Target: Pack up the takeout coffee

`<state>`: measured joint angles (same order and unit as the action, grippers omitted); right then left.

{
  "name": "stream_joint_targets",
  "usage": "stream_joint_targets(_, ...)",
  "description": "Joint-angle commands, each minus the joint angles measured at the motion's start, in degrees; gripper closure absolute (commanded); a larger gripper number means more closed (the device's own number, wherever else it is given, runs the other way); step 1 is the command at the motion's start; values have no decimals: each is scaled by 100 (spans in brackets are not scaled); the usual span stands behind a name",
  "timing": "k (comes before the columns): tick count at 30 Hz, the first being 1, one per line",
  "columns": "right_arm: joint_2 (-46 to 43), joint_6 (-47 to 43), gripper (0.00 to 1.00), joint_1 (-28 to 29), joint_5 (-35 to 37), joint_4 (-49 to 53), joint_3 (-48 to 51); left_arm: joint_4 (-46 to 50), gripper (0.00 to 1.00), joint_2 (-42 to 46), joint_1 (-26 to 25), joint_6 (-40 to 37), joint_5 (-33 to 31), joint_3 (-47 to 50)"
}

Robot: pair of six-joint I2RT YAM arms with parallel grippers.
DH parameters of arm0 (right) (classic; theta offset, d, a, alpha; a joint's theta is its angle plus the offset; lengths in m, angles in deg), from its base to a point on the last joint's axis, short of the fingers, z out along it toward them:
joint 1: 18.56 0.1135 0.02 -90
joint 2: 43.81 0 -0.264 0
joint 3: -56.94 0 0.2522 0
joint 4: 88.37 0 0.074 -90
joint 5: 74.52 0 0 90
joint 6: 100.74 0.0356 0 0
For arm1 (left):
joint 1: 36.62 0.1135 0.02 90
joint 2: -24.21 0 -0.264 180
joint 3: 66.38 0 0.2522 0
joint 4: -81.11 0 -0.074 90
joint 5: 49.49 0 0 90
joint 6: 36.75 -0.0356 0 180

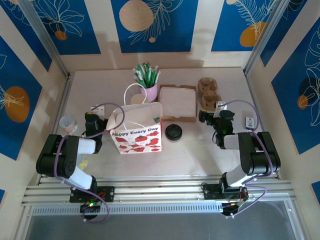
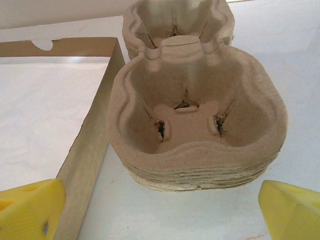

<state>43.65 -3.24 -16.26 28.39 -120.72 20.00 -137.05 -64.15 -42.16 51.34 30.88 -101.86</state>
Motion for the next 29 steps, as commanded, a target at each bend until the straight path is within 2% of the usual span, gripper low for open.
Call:
stream_joint_targets(1, -12, -126, 1, 42, 176, -292, 63, -249, 0, -94, -35, -90, 5, 80)
stream_joint_targets(21, -10, -134, 1, 77, 244, -337, 85, -257, 0, -103, -35, -99, 11, 80)
stream_joint_targets(25, -10, -144, 1, 86, 254, -338, 87, -15, 0, -111, 94, -116, 571, -34)
stream_joint_targets(29, -16, -119, 1, 48, 179, -304, 70, -112, 0, -85, 97, -116, 559, 21)
